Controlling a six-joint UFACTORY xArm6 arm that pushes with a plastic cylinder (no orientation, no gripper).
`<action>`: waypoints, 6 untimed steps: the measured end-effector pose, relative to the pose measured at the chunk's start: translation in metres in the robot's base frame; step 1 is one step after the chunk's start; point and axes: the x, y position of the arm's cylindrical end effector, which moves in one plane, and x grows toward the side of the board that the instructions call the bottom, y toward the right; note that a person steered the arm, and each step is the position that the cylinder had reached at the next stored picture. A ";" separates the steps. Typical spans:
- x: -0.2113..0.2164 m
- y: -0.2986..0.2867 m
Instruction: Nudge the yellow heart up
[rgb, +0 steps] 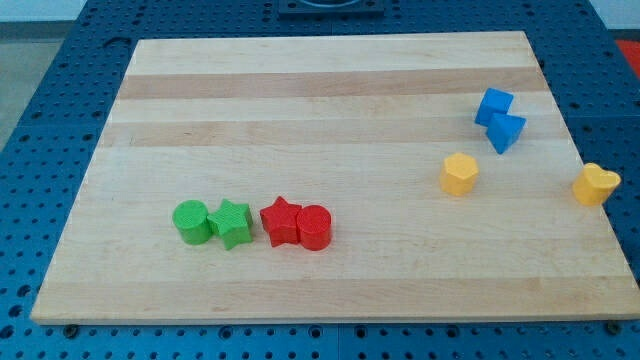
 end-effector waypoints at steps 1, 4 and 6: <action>-0.006 0.000; -0.012 -0.026; -0.012 -0.042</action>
